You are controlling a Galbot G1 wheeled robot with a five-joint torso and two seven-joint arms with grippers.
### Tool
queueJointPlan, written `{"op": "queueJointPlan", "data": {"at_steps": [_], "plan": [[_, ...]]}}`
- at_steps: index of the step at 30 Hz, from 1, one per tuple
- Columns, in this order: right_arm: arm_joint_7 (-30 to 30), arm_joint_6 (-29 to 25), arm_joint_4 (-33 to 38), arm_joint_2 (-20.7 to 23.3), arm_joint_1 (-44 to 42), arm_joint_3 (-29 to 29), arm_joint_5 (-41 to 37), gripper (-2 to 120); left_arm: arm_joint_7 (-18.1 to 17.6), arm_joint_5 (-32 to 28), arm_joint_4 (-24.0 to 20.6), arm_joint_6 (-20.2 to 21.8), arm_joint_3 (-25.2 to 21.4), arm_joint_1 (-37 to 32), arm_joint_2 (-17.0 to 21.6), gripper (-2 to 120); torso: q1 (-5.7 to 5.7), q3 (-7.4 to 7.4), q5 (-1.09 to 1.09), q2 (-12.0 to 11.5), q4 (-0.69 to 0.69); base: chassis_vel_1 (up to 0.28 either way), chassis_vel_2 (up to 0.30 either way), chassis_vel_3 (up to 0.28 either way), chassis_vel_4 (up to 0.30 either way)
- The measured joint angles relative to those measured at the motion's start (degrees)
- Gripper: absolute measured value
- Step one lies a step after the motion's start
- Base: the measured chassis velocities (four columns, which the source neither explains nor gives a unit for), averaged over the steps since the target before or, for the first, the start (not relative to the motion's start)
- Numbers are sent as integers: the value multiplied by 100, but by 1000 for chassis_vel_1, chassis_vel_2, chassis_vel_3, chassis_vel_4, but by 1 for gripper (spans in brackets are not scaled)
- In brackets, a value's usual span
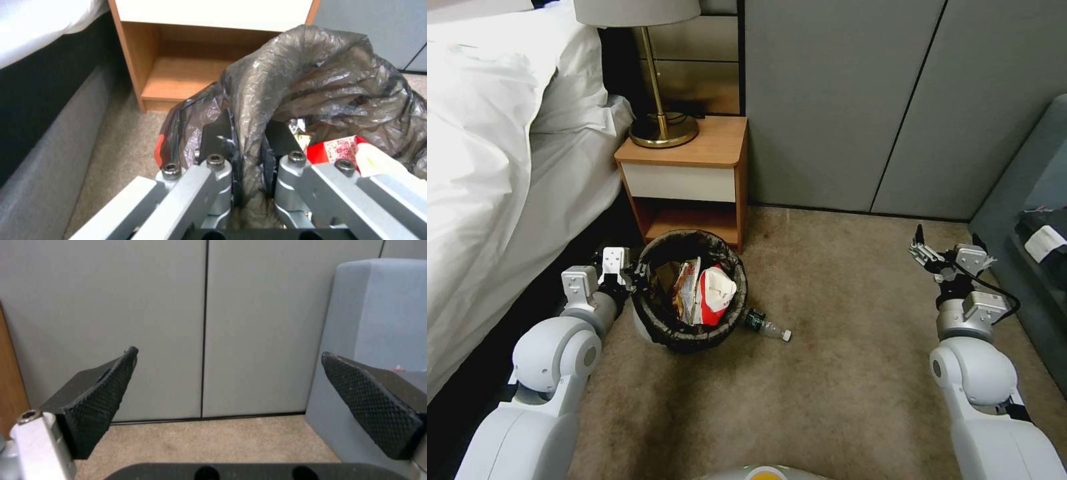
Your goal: Pick up the trash bin, then pick up the garbage from the floor and place it into the trash bin.
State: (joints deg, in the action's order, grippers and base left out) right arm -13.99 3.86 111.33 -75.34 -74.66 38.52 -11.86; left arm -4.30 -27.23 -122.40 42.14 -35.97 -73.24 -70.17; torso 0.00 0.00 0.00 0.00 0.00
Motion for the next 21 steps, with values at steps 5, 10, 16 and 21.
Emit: {"op": "queueJointPlan", "data": {"at_steps": [5,10,16,21], "plan": [[18,25,0,23,-37,0,-6,100,6,10,5,0,0,4,-12,6,0,0,0,0,0,-26,24,28,-30],[10,-5,-13,35,-34,-2,194,100,11,12,16,0,-14,4,-13,6,0,0,0,0,0,0,0,0,0],[-219,701,115,548,215,-373,-163,100,12,16,20,0,-25,4,-11,6,0,1,2,0,-3,0,0,0,0],[-252,1929,81,1577,1058,-983,-1281,100,11,30,20,0,-41,-13,-7,6,0,1,-3,0,0,0,0,0,0]]}}
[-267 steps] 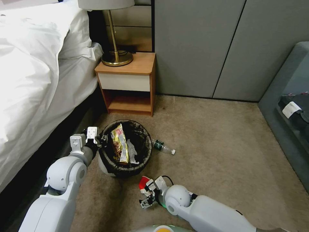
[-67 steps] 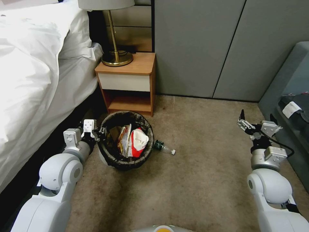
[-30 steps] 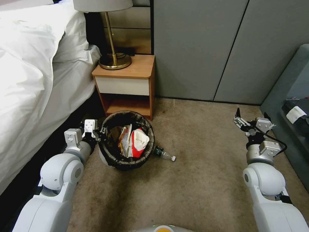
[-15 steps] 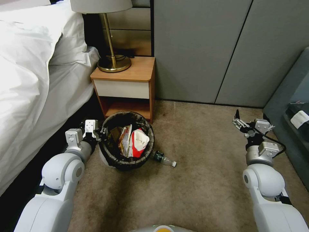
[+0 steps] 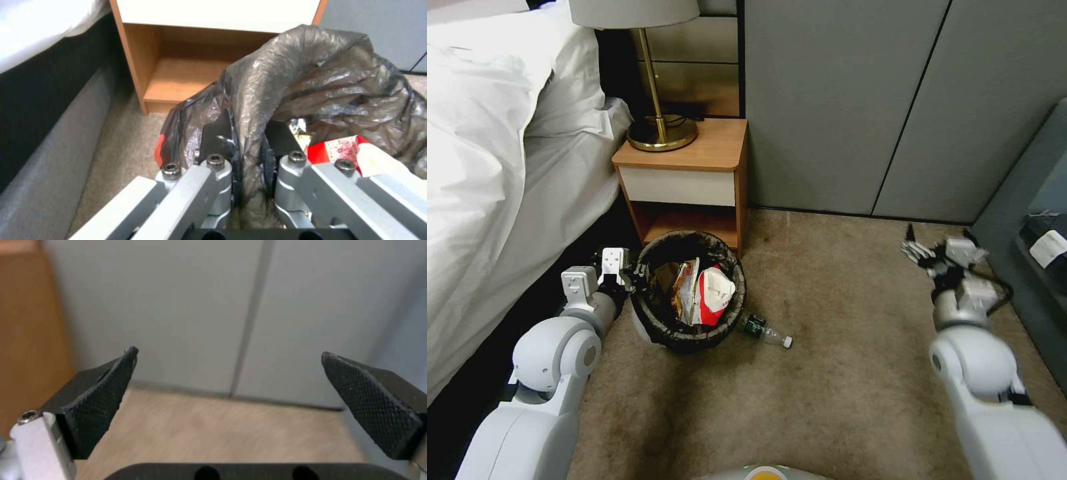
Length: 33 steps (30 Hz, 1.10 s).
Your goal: Pick up the trash bin, then pick up the garbage from the floor and place it into the trash bin.
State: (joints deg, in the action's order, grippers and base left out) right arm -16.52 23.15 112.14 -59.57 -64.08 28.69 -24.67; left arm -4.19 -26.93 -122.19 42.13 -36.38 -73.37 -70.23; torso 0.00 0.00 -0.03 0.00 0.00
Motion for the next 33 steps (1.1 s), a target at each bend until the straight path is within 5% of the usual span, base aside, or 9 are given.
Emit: {"op": "queueJointPlan", "data": {"at_steps": [1,3,8,11,19,26,33], "plan": [[0,0,0,0,0,0,0,100,0,0,0,0,0,0,0,6,0,0,0,0,0,0,0,0,0],[344,928,-390,641,851,-763,-847,100,0,12,-8,0,-9,-42,2,6,0,0,2,0,0,0,0,0,0],[676,1642,-1130,872,2172,-2066,-1750,100,1,34,-42,0,-36,-86,-8,6,0,0,5,0,-1,0,0,0,0],[849,1937,-2001,694,3130,-3086,-2232,100,-1,48,-88,0,-61,-117,-17,6,0,-1,0,0,3,0,0,0,0],[1184,1973,-3277,-157,3932,-4716,-2118,100,-2,75,-107,0,-130,-175,-22,6,0,-1,1,0,-1,0,0,0,0],[1213,1939,-3891,-1120,3902,-5158,-1912,100,2,85,-106,0,-142,-195,-18,6,0,-1,1,-1,2,0,0,0,0],[1214,1923,-4200,-1419,3736,-5272,-1690,100,6,89,-74,0,-143,-206,-12,6,0,-1,3,-1,0,0,0,0,0]]}}
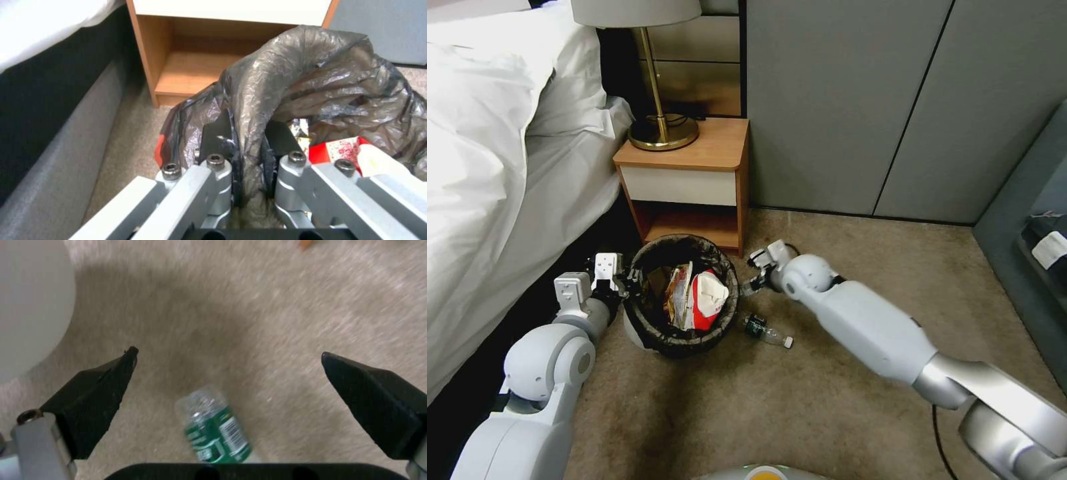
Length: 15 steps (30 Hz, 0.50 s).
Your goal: Pick up the trash bin, then pick up the garbage from the floor and place it into the trash bin.
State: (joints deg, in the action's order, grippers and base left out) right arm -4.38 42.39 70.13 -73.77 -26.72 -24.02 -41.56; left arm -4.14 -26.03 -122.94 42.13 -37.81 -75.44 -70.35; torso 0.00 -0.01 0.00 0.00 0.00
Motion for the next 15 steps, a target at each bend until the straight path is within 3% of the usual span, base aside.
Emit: {"op": "queueJointPlan", "data": {"at_steps": [15], "plan": [[-30,-18,50,201,-530,-52,399,100,14,37,111,0,63,37,-44,6,-1,1,0,0,-1,0,0,0,0]]}}
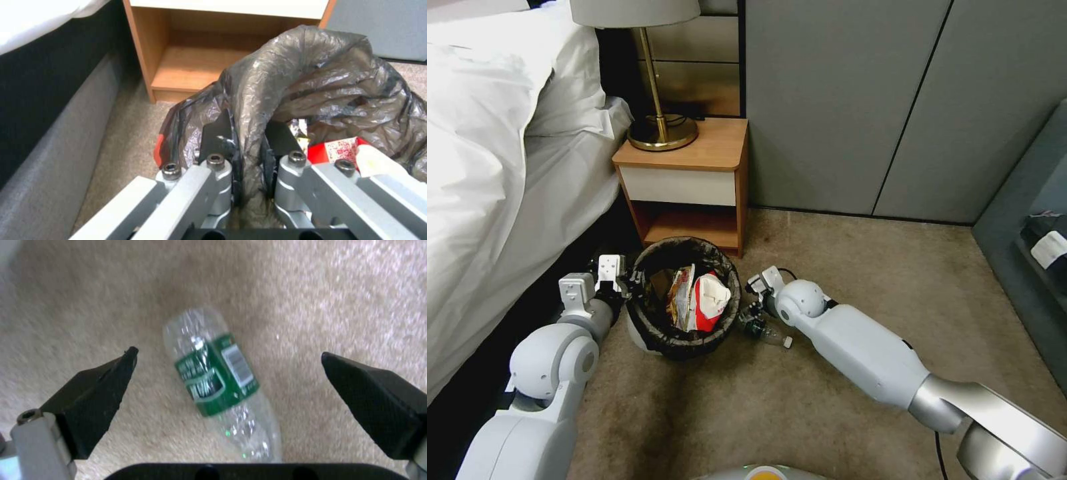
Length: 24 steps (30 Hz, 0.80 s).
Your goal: Pick up the trash bin, then pick up the garbage from the floor and place it into the trash bin.
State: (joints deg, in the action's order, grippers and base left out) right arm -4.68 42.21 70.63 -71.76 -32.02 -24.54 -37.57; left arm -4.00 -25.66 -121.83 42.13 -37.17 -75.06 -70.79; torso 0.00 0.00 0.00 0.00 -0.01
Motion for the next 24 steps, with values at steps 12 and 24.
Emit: {"op": "queueJointPlan", "data": {"at_steps": [12,24], "plan": [[48,-3,-215,-61,-151,-2,313,100,14,46,56,0,41,24,-74,6,0,0,0,0,1,0,0,0,0],[177,-7,-697,-205,-235,39,623,100,39,80,95,0,60,28,-100,6,0,0,0,0,1,0,0,0,0]]}}
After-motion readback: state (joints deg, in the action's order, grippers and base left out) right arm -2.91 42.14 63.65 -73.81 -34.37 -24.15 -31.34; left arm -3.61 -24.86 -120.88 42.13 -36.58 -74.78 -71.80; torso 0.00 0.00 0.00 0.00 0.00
